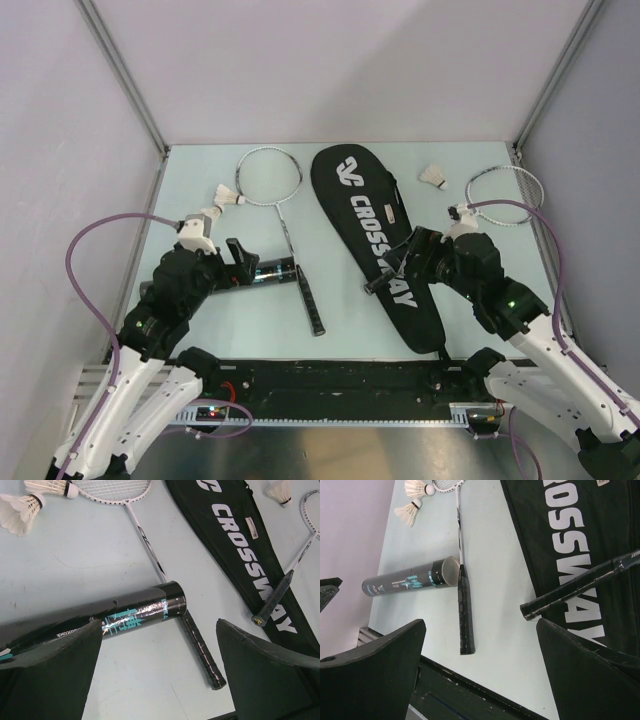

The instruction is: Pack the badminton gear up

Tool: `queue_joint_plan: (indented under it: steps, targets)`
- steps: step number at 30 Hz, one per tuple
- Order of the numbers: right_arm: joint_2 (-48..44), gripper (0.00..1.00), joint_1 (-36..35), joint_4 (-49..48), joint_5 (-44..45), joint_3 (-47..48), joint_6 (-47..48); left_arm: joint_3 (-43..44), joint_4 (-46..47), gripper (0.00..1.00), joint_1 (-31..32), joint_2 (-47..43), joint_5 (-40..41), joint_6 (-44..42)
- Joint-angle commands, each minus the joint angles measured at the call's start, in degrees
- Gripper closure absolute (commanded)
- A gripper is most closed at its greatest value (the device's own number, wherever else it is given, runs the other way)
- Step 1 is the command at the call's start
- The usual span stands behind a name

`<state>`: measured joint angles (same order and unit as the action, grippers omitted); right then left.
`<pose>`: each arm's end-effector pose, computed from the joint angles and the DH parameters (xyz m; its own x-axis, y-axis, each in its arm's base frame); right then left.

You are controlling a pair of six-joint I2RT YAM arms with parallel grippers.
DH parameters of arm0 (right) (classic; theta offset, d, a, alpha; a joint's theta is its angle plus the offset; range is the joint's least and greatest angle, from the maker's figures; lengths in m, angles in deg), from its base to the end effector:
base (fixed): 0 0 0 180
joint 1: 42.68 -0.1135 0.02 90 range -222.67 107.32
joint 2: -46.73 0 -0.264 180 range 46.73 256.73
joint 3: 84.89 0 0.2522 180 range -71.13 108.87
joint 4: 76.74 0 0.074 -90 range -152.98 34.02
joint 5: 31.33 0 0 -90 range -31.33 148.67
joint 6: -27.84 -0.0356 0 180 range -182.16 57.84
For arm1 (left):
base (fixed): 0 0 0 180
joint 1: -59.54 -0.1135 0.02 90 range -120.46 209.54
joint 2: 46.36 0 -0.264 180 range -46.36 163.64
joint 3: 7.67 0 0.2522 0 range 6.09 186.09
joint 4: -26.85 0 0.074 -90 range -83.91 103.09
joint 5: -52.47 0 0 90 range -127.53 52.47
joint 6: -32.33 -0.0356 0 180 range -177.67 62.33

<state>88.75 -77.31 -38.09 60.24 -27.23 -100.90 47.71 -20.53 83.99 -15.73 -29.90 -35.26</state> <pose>0.1385 0.0944 0.3154 -0.5934 0.3504 -0.7246 -0.2256 0.7918 0.5676 0.1137 -0.0465 0.3115 -0.4377 -0.2161 -0.8728 0.1426 0.9417 -0.3046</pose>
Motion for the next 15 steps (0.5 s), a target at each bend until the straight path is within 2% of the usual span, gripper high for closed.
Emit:
queue_joint_plan:
  steps: [1, 9, 13, 15]
  targets:
    - [-0.98, 0.01, 0.26, -1.99, -0.47, 1.45, -0.40, 0.87, 0.80, 0.02, 0.27, 0.32, 1.59, -1.39]
    - [-3.19, 0.01, 0.70, 0.05, 1.46, 1.40, 1.81, 2.89, 0.58, 0.02, 0.28, -0.05, 4.27, -10.10]
    - [-4.33, 0.01, 0.79, 0.83, 1.73, 1.37, 3.41, 4.62, 0.60, 0.02, 0.30, 1.78, 5.51, -18.68]
    - [-4.93, 0.01, 0.79, 0.75, 1.39, 1.37, 4.47, 4.39, 0.50, 0.02, 0.33, 3.22, 2.04, -27.37]
